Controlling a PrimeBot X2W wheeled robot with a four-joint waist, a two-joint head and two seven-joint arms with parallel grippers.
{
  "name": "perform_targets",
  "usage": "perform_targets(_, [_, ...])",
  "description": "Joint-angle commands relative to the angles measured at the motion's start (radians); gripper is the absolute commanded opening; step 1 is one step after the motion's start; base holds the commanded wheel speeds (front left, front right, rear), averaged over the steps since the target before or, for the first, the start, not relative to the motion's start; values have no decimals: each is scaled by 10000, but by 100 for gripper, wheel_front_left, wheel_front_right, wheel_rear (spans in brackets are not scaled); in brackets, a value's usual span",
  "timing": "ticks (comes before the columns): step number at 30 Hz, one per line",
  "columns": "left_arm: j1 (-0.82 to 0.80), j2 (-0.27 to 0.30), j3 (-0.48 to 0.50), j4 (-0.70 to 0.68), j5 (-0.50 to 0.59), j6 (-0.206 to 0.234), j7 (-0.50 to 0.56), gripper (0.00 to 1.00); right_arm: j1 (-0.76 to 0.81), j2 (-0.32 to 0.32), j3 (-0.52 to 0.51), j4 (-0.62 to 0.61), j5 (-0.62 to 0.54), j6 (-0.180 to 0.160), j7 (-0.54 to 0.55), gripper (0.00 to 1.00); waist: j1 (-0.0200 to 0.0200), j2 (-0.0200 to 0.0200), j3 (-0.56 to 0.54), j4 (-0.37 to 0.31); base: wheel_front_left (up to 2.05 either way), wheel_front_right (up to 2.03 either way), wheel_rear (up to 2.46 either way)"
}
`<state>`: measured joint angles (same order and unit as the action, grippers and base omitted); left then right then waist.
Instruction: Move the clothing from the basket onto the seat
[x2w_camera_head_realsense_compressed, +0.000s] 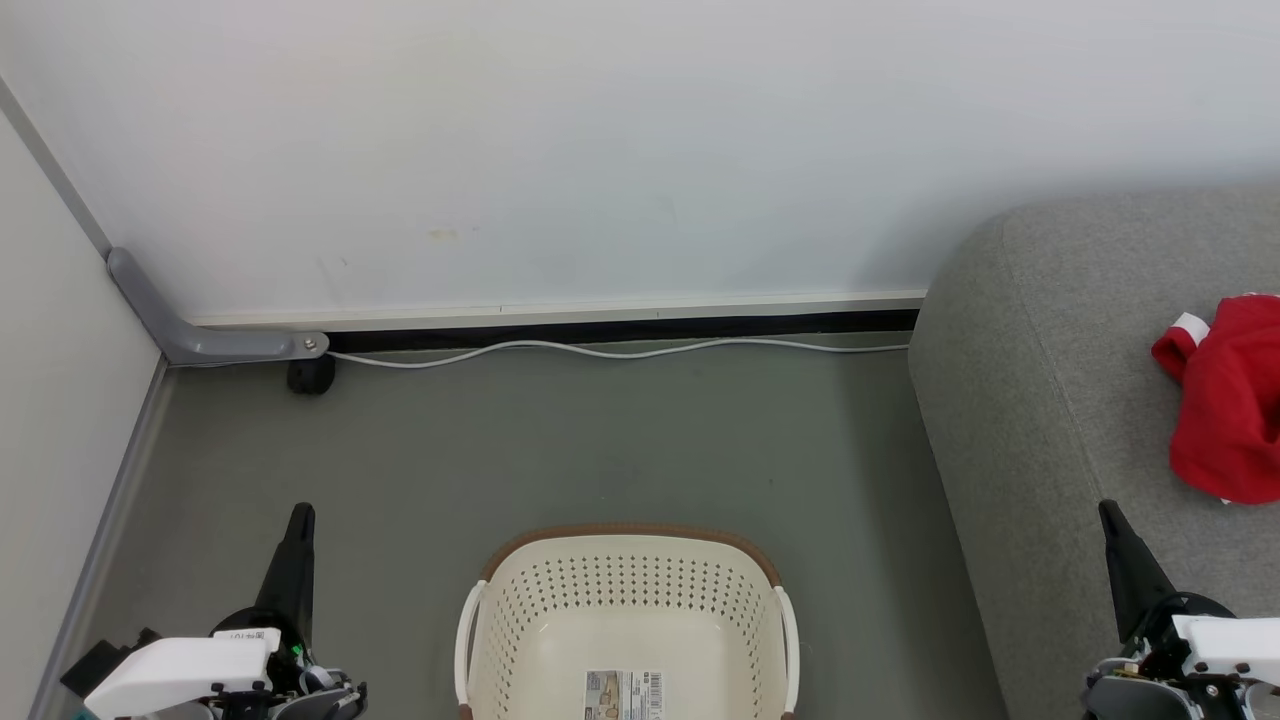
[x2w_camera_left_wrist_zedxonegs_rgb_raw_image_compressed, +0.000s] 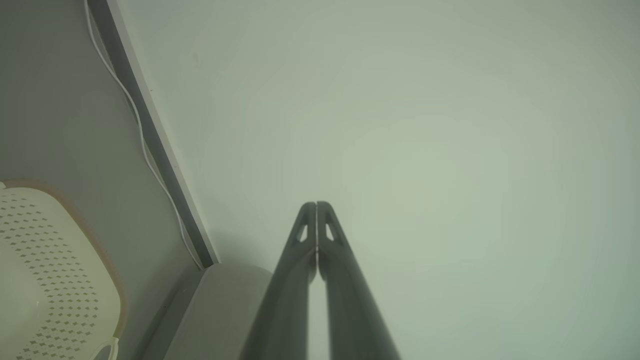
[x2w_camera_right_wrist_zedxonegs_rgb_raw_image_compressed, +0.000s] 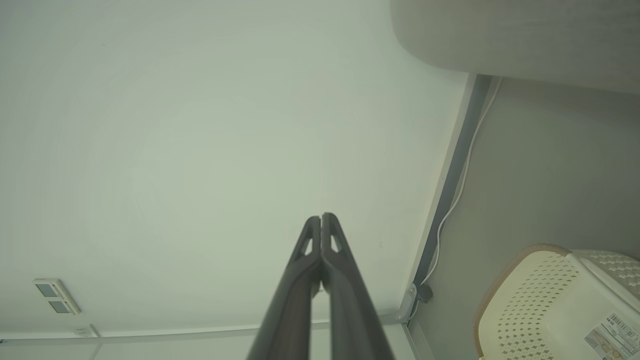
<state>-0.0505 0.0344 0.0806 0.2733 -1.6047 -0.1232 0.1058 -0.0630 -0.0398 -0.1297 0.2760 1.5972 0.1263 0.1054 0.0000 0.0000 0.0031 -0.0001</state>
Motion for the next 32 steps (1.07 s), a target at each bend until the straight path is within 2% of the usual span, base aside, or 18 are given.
perform_targets(1, [-576,158,332,-279,-39,-75,75,0,-449,-113,160,-313,114,44,78,0,0,0,0,1,0,0,0])
perform_targets(32, [-576,158,331,-280,-40,-75,75,0,-449,-109,155,-313,110,44,82,0,0,0,0,1,0,0,0])
